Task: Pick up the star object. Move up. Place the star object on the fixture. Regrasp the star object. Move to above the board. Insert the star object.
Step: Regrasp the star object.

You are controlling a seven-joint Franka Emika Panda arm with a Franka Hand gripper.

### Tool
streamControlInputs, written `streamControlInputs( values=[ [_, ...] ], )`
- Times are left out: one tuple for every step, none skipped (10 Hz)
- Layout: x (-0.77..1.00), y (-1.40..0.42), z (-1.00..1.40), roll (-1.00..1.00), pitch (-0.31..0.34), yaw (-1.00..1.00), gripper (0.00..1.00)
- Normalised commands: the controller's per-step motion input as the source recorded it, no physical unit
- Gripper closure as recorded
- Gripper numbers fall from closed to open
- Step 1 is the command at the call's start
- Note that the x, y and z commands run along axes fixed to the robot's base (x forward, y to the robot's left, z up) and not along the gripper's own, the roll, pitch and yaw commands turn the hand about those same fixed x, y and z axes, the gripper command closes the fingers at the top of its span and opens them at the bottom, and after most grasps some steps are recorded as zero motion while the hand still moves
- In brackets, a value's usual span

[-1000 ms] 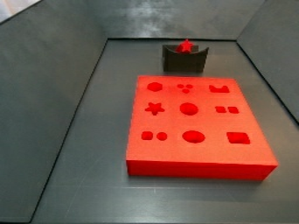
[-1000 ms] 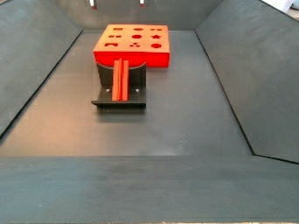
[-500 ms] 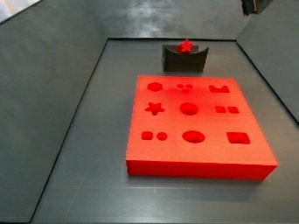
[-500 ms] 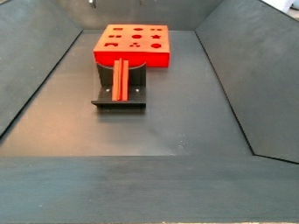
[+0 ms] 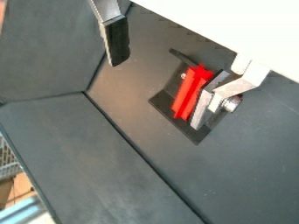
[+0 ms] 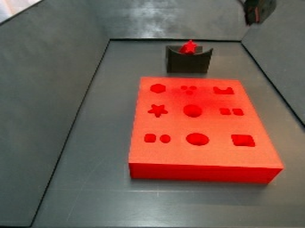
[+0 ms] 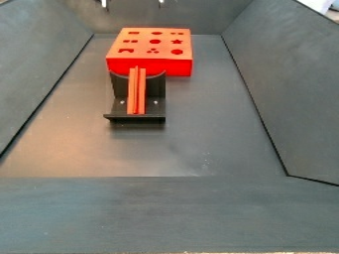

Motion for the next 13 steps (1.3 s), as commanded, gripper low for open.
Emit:
streamControlInputs(
  values=[
    [0.05, 0.07, -1.0, 0.09, -0.114, 0.17, 0.0],
    [0.05, 0.06, -1.0, 0.08, -0.145, 0.13, 0.0],
    [0.06, 0.06, -1.0, 0.07, -0.164, 0.07, 0.0],
    [0.07, 0.06, -1.0, 0.07, -0.166, 0.04, 0.0],
    [0.07, 0.05, -1.0, 0.07, -0.151, -0.02, 0.0],
    [0.08, 0.05, -1.0, 0.07, -0.139, -0.04, 0.0],
    [0.08, 0.05, -1.0, 0.06, -0.109, -0.07, 0.0],
    [0.08, 0.04, -1.0, 0.06, -0.086, -0.08, 0.0],
    [0.08, 0.03, -0.93, 0.06, -0.058, -0.08, 0.0],
    [0.08, 0.02, -0.78, 0.06, -0.032, -0.08, 0.0],
    [0.08, 0.01, -0.57, 0.07, 0.002, -0.06, 0.0],
    [0.08, 0.01, -0.43, 0.06, 0.025, -0.05, 0.0],
    [0.07, 0.0, -0.33, 0.06, 0.042, -0.05, 0.0]
  ],
)
